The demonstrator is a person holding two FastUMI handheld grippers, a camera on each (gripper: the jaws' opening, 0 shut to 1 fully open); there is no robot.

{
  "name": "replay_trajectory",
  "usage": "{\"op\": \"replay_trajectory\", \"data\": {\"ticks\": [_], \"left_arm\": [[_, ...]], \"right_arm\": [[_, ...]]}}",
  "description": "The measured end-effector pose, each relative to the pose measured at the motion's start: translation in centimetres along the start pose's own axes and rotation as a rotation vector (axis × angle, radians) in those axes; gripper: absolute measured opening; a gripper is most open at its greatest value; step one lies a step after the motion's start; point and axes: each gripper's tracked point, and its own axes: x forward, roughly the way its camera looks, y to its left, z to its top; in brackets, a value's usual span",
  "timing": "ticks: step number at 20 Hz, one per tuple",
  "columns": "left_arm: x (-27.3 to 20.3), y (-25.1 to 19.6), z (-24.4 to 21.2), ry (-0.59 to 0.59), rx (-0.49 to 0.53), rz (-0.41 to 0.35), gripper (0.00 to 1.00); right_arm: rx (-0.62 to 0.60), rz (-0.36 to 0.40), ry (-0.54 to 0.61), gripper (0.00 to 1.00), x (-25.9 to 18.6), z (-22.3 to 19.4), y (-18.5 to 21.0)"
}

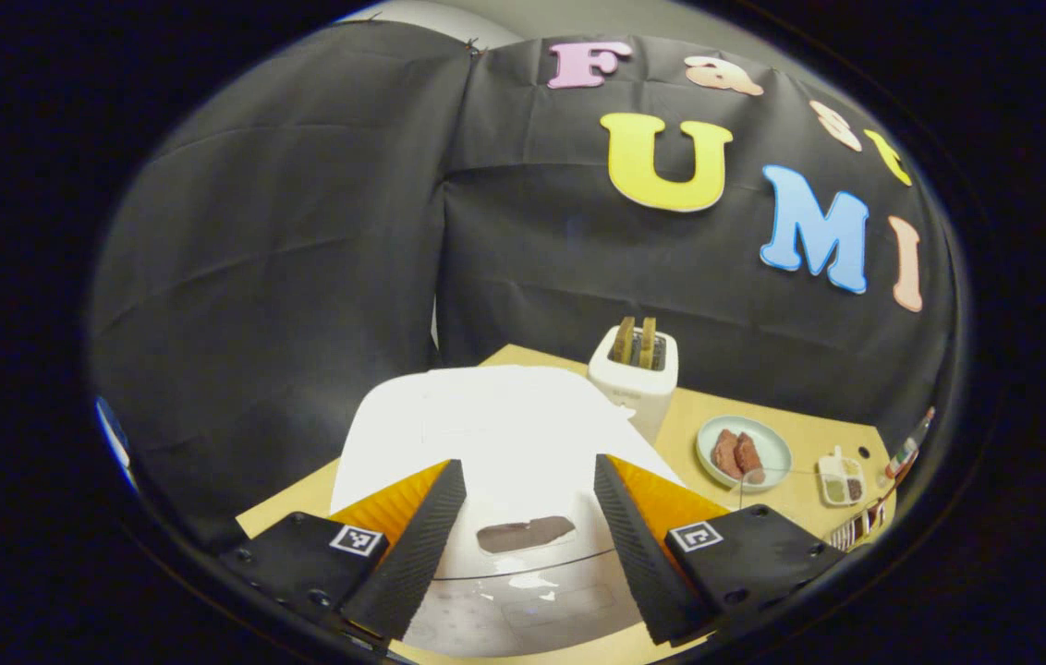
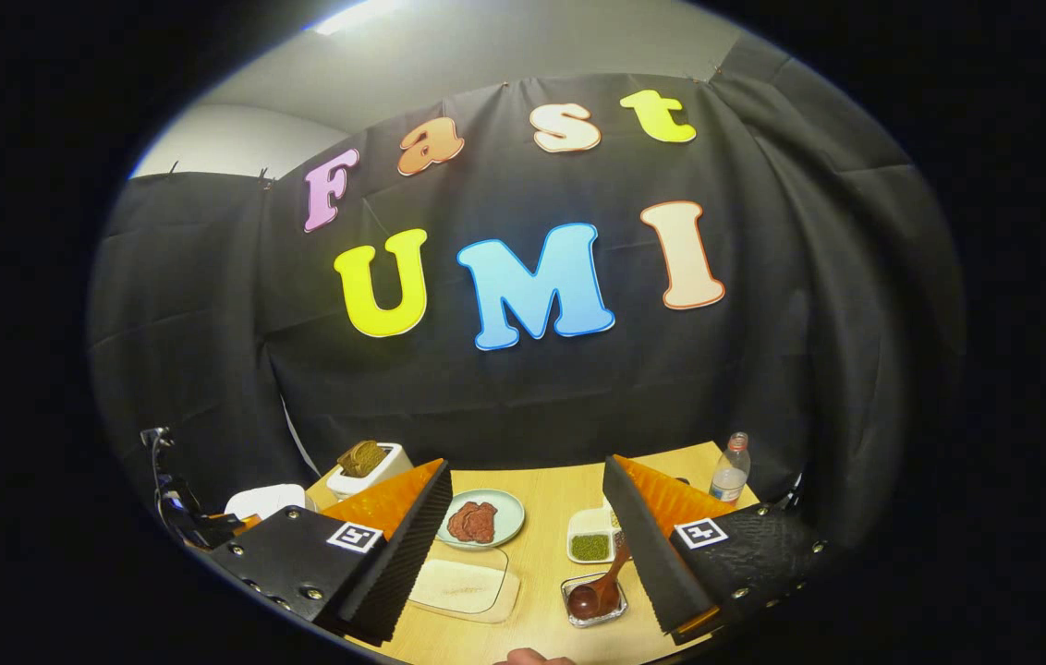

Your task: Close the left gripper, press the button to open the rice cooker; take a wooden spoon from the chopstick holder with the right hand, scoop a spoonful of rice and pour it into the rice cooker, then put the wooden spoon back into the chopstick holder.

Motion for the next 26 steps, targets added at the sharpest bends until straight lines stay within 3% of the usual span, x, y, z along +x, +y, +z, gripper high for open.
{"op": "replay_trajectory", "data": {"ticks": [7, 13, 14, 15, 26], "left_arm": [[-6.2, -12.3, 13.7, -0.309, 0.102, -0.204, 0.95], [-11.5, -23.4, 21.2, -0.350, 0.112, -0.399, 0.96], [-12.5, -24.5, 22.2, -0.366, 0.102, -0.417, 0.96], [-13.3, -25.5, 22.9, -0.371, 0.096, -0.439, 0.97], [-14.3, -27.8, 23.0, -0.371, 0.083, -0.504, 0.97]], "right_arm": [[-0.051, -0.047, -0.094, 0.99, -0.7, 3.9, -0.7], [-0.076, -0.092, -0.149, 0.96, -1.4, 8.2, -0.7], [-0.075, -0.091, -0.154, 0.99, -1.4, 8.7, -0.6], [-0.077, -0.088, -0.148, 0.96, -1.4, 9.0, -0.7], [-0.115, -0.165, -0.177, 0.99, -2.4, 10.9, -0.7]]}}
